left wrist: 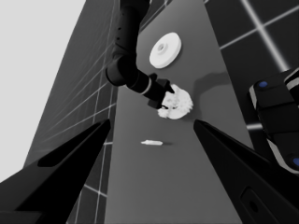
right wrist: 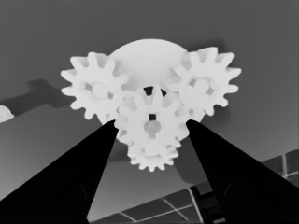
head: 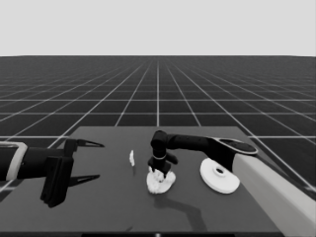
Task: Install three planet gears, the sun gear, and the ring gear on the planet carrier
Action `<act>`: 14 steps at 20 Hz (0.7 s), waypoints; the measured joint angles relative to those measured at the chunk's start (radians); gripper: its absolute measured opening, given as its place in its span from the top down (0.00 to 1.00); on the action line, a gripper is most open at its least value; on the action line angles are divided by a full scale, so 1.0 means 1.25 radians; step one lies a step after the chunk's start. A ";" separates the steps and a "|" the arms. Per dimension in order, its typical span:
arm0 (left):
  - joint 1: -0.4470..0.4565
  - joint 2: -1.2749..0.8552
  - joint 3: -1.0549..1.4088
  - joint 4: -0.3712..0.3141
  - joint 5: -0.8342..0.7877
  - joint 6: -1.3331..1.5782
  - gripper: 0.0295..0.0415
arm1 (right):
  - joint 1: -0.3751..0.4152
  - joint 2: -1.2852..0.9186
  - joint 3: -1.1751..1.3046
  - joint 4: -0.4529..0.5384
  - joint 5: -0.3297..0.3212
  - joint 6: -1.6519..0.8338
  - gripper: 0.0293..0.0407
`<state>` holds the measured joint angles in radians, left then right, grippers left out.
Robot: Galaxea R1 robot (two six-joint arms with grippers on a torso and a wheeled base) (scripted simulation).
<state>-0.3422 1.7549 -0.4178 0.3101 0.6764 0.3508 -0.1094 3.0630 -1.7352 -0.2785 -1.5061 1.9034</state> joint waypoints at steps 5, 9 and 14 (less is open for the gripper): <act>0.000 0.000 0.000 0.000 0.000 0.000 0.25 | 0.000 0.000 0.000 0.000 0.000 0.042 0.86; 0.000 0.000 0.000 0.000 0.000 0.000 0.25 | 0.000 0.000 0.000 0.000 0.000 0.075 0.86; 0.000 0.000 0.000 0.000 0.000 0.000 0.25 | 0.000 0.000 0.000 0.000 0.000 0.117 0.86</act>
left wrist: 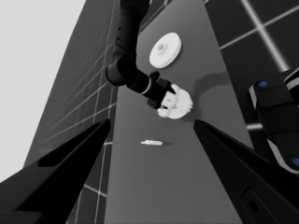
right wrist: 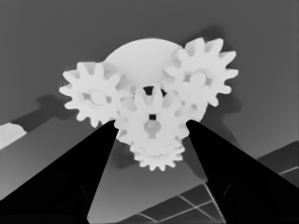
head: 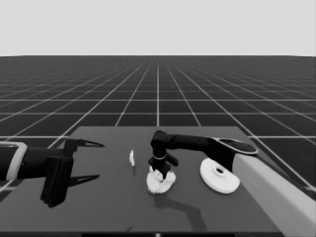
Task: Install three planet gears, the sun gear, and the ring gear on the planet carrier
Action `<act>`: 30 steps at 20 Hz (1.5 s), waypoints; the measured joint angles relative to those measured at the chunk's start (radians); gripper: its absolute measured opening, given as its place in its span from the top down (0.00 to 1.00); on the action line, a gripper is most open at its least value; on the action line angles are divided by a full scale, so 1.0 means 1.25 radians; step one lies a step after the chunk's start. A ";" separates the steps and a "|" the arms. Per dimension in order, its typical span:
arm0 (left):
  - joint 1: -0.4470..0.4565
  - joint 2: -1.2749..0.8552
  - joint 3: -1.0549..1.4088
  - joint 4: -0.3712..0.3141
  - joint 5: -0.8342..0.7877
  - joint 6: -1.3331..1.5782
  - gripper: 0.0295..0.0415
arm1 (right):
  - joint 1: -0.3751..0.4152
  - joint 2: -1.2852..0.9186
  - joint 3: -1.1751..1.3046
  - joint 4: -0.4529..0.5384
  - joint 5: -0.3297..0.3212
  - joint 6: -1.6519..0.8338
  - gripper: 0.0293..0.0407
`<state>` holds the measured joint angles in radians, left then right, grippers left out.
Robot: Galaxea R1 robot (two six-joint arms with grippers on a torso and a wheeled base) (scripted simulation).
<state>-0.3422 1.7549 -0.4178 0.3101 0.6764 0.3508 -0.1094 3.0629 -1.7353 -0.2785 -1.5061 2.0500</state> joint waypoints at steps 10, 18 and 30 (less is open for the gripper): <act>0.000 0.000 0.000 0.000 0.000 0.000 0.25 | 0.000 0.000 0.000 0.000 0.000 0.084 0.86; 0.000 0.000 0.000 0.000 0.000 0.000 0.25 | 0.000 0.000 0.000 0.000 0.000 0.151 0.86; 0.000 0.000 0.000 0.000 0.000 0.000 0.25 | 0.000 0.000 0.000 0.000 0.000 0.251 0.86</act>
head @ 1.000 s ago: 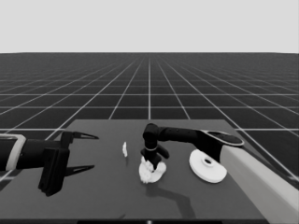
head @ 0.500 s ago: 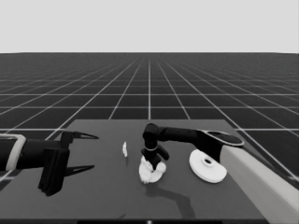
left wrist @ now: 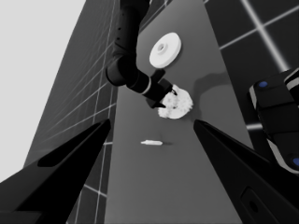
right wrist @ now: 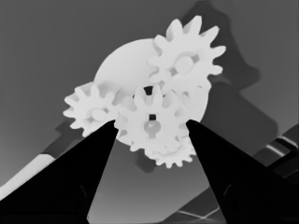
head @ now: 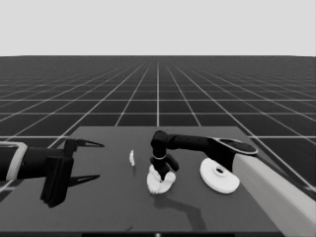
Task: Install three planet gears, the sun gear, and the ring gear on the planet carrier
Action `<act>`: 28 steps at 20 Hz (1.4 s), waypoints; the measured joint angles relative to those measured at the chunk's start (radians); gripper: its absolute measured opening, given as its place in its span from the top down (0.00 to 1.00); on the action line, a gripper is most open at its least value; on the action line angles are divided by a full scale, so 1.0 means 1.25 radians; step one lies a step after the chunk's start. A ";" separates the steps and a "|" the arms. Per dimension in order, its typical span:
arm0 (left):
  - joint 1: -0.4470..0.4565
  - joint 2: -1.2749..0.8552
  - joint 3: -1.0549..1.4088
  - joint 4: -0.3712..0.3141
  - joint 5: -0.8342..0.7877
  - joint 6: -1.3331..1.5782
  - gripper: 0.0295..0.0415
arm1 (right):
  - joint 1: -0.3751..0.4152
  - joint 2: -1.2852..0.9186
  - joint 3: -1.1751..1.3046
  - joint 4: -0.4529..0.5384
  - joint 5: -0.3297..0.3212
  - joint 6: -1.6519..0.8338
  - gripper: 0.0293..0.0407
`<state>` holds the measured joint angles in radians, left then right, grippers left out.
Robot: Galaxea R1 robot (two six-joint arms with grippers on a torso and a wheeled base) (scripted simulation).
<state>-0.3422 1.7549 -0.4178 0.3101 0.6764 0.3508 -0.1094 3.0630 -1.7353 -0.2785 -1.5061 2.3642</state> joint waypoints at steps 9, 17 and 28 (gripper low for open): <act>0.000 0.000 0.000 0.000 0.000 0.000 0.25 | 0.000 0.000 0.000 0.000 0.000 0.020 0.19; 0.000 0.000 0.000 0.000 0.000 0.000 0.25 | 0.271 -0.018 0.084 0.250 -0.060 -0.728 0.19; 0.000 0.000 0.000 0.000 0.000 0.000 0.25 | -0.185 -1.013 1.053 -0.320 0.253 -1.617 0.19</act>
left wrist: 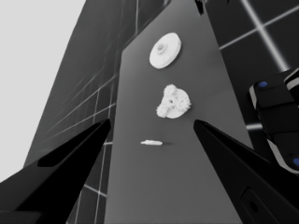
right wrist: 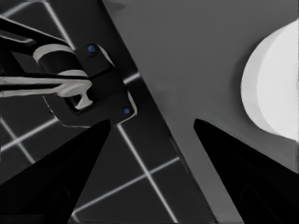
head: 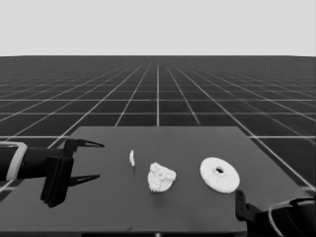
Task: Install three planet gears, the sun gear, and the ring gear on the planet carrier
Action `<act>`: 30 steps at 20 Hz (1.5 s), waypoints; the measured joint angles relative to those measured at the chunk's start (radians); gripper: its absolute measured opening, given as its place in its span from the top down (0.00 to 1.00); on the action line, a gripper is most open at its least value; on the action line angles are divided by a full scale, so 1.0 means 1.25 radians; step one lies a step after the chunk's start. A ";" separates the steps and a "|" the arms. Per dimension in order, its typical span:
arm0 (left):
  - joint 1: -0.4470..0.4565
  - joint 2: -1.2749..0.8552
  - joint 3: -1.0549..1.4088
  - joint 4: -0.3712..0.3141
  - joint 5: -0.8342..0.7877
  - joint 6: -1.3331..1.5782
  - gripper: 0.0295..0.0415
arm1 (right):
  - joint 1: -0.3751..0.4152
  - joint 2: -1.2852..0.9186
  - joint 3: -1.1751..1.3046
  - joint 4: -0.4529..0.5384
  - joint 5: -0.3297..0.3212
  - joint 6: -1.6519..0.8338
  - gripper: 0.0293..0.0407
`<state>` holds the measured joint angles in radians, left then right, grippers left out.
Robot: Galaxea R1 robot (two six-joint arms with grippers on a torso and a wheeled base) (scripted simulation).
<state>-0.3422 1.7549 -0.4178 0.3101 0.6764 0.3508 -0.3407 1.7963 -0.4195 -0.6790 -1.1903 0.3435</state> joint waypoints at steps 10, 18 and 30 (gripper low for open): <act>0.000 0.000 0.000 0.000 0.000 0.000 0.25 | 0.500 0.381 -0.809 0.595 -0.346 0.378 0.19; 0.000 0.000 0.000 0.000 0.000 0.000 0.25 | 0.196 0.438 -0.922 0.379 -0.145 0.356 0.19; 0.000 0.000 0.000 0.000 0.000 0.000 0.25 | 0.177 0.451 -0.948 0.367 -0.128 0.347 0.51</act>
<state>-0.3422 1.7549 -0.4178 0.3101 0.6764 0.3508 -0.1190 2.3596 -1.6050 -0.2199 -1.3499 0.7774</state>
